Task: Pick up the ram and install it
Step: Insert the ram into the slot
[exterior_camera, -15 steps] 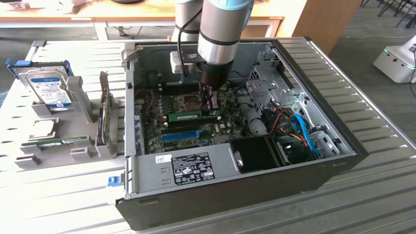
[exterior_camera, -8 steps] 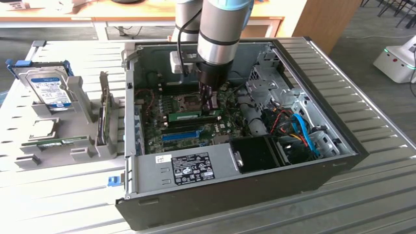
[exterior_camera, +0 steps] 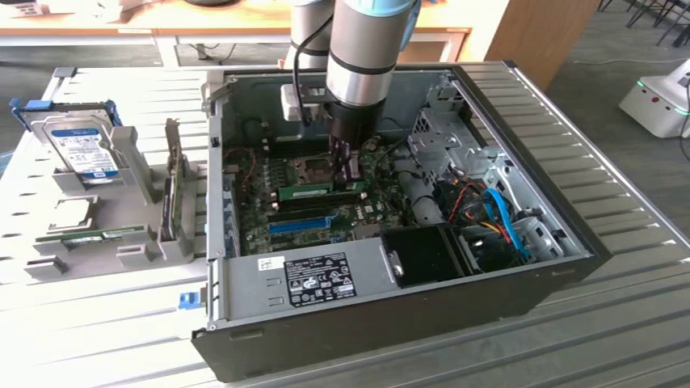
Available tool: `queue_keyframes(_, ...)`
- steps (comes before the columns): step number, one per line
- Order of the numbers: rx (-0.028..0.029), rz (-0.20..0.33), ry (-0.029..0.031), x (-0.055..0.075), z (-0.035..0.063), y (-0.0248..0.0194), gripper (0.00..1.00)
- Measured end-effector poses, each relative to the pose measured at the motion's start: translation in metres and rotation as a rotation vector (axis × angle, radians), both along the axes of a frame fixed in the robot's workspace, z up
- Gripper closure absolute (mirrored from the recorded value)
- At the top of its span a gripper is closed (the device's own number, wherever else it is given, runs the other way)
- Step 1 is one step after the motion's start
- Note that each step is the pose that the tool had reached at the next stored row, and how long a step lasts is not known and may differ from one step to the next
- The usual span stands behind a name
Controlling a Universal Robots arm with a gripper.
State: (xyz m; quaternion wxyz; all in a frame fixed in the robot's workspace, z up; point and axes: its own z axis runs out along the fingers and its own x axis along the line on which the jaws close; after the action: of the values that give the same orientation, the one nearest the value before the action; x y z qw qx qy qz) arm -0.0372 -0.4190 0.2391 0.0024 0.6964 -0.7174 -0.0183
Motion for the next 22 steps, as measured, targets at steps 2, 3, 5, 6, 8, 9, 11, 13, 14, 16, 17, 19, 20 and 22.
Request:
queue_keyframes(2, 0.0001, 0.000, -0.0001, 0.0000, -0.0009, 0.0001, 0.88)
queue_keyframes(3, 0.0001, 0.000, 0.0000, 0.0000, -0.0018, 0.0001, 0.88)
queue_keyframes(5, -0.0001, 0.000, 0.0000, 0.0000, -0.0033, 0.0000, 0.88)
queue_keyframes(6, 0.0000, 0.000, 0.0000, 0.0000, -0.0042, 0.0001, 0.88)
queue_keyframes(8, 0.0000, 0.000, 0.0000, 0.0000, -0.0063, 0.0000, 0.88)
queue_keyframes(9, -0.0001, 0.000, 0.0000, 0.0000, -0.0073, 0.0000, 0.88)
queue_keyframes(11, -0.0002, 0.000, 0.0001, 0.0000, -0.0079, 0.0000, 0.88)
queue_keyframes(13, -0.0002, 0.000, 0.0001, 0.0000, -0.0079, 0.0000, 0.88)
queue_keyframes(14, -0.0002, 0.000, 0.0000, 0.0000, -0.0079, 0.0000, 0.88)
queue_keyframes(16, 0.0002, 0.000, -0.0001, 0.0000, -0.0081, 0.0003, 0.88)
queue_keyframes(17, 0.0003, 0.000, -0.0001, 0.0000, -0.0082, 0.0006, 0.88)
queue_keyframes(19, 0.0000, 0.000, 0.0000, 0.0000, -0.0082, 0.0011, 0.88)
queue_keyframes(20, 0.0001, 0.000, -0.0001, 0.0000, -0.0082, 0.0014, 0.88)
queue_keyframes(22, 0.0000, 0.000, 0.0000, 0.0000, -0.0082, 0.0016, 0.88)
